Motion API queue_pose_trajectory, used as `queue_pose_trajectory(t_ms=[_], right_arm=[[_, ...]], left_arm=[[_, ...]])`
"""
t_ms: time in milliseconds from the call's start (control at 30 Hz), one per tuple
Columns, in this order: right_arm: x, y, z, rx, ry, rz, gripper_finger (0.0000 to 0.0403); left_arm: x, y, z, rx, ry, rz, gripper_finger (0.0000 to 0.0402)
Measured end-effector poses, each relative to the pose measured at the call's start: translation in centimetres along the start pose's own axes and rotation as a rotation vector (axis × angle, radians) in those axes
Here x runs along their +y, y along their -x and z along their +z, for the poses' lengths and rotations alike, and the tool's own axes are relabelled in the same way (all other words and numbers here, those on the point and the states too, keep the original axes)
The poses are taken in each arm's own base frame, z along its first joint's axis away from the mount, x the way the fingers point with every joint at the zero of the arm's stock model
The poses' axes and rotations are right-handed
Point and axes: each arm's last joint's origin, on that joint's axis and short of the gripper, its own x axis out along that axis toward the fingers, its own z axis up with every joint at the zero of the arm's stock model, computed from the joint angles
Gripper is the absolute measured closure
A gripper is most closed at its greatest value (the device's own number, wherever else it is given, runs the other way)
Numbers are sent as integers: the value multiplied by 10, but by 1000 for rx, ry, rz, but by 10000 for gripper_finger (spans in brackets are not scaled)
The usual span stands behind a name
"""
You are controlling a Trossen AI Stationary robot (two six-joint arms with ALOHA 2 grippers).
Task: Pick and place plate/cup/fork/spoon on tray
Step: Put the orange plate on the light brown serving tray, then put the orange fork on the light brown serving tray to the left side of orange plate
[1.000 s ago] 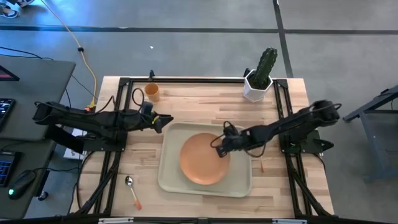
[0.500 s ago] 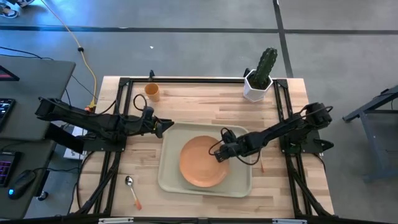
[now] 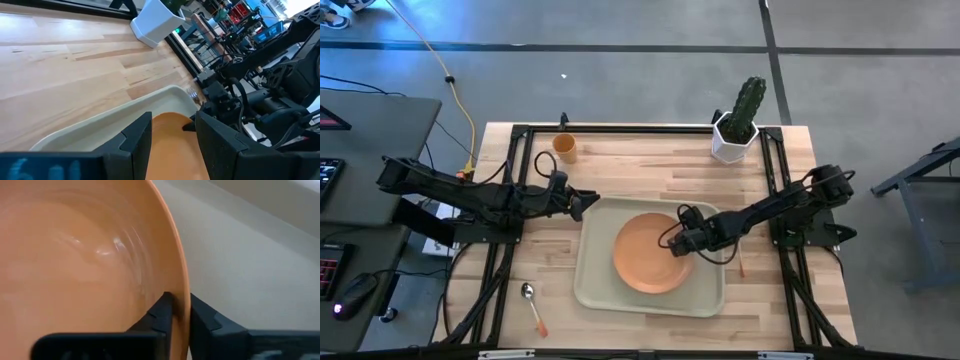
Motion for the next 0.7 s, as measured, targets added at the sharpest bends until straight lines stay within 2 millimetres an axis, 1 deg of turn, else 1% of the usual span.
queue_pose_trajectory(t_ms=[133, 233, 333, 433, 567, 633, 700], right_arm=[[-1, 2, 1, -8, 11, -3, 309], [-1, 10, 4, -18, 40, 19, 269], [-3, 24, 9, -22, 88, 48, 236], [-10, 43, 15, -10, 164, 68, 214], [-29, 70, 23, 44, 335, 56, 202], [-39, 83, 26, 73, 486, 65, 203], [-46, 93, 27, 96, 683, 94, 206]], left_arm=[[0, 0, 1, -9, 3, 0, 259], [-1, 0, 1, -15, 4, -8, 259], [-2, 0, 2, -27, 2, -19, 259], [-5, 0, 3, -37, 13, -38, 259], [-9, 3, 1, -37, 21, -73, 259], [-12, 5, -1, -34, 19, -85, 259], [-15, 7, -3, -33, -1, -105, 259]])
